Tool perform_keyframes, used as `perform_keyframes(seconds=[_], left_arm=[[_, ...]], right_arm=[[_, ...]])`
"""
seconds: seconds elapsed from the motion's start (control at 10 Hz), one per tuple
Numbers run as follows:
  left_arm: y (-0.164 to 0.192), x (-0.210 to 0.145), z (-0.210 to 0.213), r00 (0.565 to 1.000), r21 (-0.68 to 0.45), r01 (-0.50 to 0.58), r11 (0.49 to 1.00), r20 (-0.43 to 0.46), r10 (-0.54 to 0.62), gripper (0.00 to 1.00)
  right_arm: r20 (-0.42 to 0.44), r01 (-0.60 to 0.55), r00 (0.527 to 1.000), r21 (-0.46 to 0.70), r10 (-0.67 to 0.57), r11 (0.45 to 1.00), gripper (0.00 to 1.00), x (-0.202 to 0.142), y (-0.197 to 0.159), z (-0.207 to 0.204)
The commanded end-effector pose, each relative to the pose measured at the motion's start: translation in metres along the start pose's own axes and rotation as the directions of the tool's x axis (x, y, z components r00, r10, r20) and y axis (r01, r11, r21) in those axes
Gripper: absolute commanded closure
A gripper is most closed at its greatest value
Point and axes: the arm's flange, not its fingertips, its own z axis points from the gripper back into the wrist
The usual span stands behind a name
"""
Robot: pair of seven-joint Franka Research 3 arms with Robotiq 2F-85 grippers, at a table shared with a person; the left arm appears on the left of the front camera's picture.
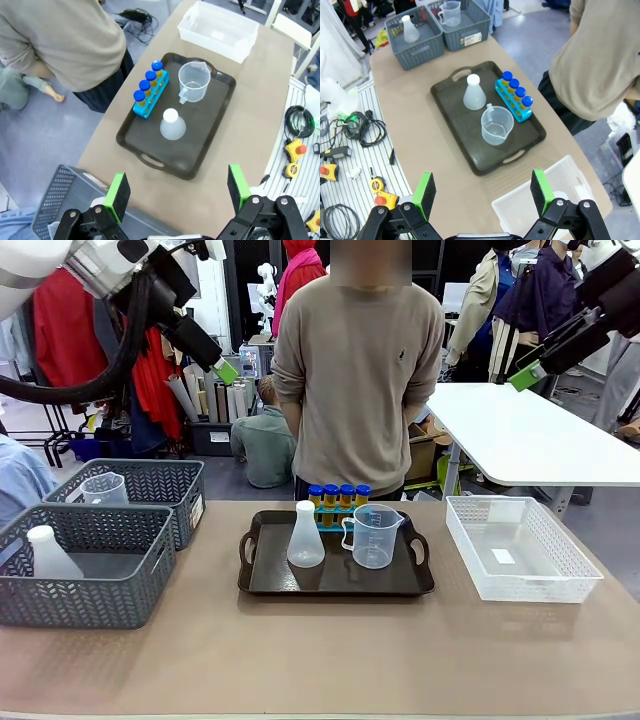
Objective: Prepare the laboratory tools.
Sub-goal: Pick up one Small flask and place it on the Handle tray.
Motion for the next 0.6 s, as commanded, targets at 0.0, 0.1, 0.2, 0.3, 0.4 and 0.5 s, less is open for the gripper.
perform_keyframes(seconds=[0.0,0.1,0.2,0.3,0.4,0.5], left_arm=[[0.0016,-0.0004,0.0031,1.0,0.0,-0.004,1.0,0.003,0.004,0.0],[0.0016,-0.0004,0.0031,1.0,0.0,-0.004,1.0,0.003,0.004,0.0],[0.0016,-0.0004,0.0031,1.0,0.0,-0.004,1.0,0.003,0.004,0.0],[0.0016,-0.0004,0.0031,1.0,0.0,-0.004,1.0,0.003,0.004,0.0],[0.0016,-0.0004,0.0031,1.0,0.0,-0.004,1.0,0.003,0.004,0.0],[0.0016,-0.0004,0.0031,1.0,0.0,-0.004,1.0,0.003,0.004,0.0]], right_arm=[[0.028,-0.016,0.999,0.016,0.016,1.0,0.0,0.0014,-0.0013,0.0003],[0.028,-0.016,0.999,0.016,0.016,1.0,0.0,0.0014,-0.0013,0.0003],[0.028,-0.016,0.999,0.016,0.016,1.0,0.0,0.0014,-0.0013,0.0003],[0.028,-0.016,0.999,0.016,0.016,1.0,0.0,0.0014,-0.0013,0.0003],[0.028,-0.016,0.999,0.016,0.016,1.0,0.0,0.0014,-0.0013,0.0003],[0.028,-0.016,0.999,0.016,0.016,1.0,0.0,0.0014,-0.0013,0.0003]])
